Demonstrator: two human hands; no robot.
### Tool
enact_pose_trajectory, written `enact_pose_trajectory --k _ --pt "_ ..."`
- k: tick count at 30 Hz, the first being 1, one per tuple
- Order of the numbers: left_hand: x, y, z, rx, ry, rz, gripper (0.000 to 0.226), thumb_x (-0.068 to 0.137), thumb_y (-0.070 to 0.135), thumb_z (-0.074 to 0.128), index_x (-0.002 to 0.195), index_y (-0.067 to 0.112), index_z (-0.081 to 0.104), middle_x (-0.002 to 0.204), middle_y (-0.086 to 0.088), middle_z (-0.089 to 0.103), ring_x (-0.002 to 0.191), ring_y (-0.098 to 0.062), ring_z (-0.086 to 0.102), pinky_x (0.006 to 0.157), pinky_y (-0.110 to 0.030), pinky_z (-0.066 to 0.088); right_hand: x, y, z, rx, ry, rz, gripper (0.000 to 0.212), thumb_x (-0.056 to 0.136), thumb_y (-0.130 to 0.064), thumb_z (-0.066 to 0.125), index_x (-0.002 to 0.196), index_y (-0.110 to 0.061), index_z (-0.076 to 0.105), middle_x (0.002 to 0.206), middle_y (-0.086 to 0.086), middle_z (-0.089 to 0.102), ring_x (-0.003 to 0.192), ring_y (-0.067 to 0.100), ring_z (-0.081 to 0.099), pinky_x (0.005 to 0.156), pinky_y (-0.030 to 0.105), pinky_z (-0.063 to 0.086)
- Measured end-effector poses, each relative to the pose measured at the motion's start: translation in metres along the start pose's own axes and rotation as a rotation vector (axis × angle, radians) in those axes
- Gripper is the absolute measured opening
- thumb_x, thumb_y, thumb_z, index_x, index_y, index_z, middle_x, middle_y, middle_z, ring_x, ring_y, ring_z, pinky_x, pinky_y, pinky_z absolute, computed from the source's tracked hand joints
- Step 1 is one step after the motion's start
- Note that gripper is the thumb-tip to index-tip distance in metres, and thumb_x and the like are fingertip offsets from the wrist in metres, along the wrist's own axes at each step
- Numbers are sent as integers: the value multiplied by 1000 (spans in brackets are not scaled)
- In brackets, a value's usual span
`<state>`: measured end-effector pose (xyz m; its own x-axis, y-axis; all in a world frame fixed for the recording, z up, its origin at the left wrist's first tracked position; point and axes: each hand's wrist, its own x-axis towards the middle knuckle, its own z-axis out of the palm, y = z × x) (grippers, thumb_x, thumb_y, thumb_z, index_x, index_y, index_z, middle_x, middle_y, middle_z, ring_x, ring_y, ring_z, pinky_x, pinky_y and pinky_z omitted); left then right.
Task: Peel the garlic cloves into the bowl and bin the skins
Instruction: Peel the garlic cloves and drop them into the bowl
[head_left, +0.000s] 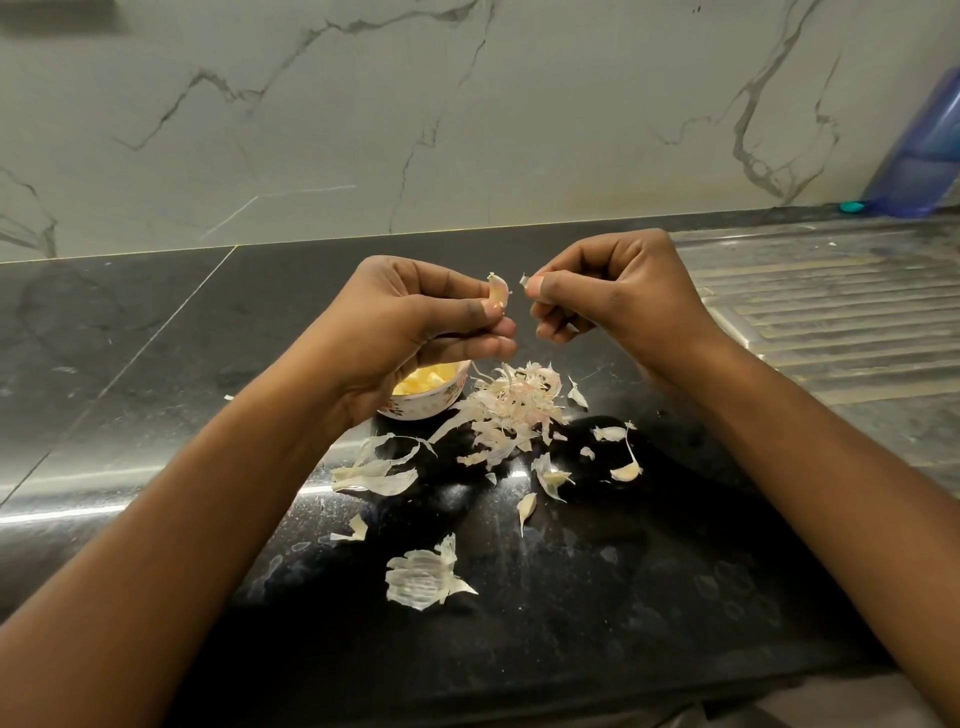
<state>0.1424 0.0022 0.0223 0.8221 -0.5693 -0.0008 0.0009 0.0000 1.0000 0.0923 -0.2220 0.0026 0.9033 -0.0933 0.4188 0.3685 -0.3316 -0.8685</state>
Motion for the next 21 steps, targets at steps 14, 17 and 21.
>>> enact_pose_trajectory --k 14,17,21 --pt "1 -8 0 465 94 210 9 88 5 81 96 1 80 80 -12 80 74 -28 80 72 -35 67 -3 2 2 -185 -188 -18 20 93 -22 81 102 -3 82 82 7 81 75 24 79 74 38 67" --pt "1 -8 0 495 102 257 8 88 4 81 95 2 81 78 -11 79 71 -28 79 70 -34 67 -3 2 3 -186 -182 -34 17 93 -20 81 102 -5 83 82 6 81 75 23 80 72 33 66" --pt "0 -7 1 522 81 272 4 87 3 80 92 3 81 77 -11 79 69 -28 79 68 -33 66 -3 2 3 -174 -178 -55 14 93 -17 82 102 -5 83 84 5 81 76 22 80 72 32 66"
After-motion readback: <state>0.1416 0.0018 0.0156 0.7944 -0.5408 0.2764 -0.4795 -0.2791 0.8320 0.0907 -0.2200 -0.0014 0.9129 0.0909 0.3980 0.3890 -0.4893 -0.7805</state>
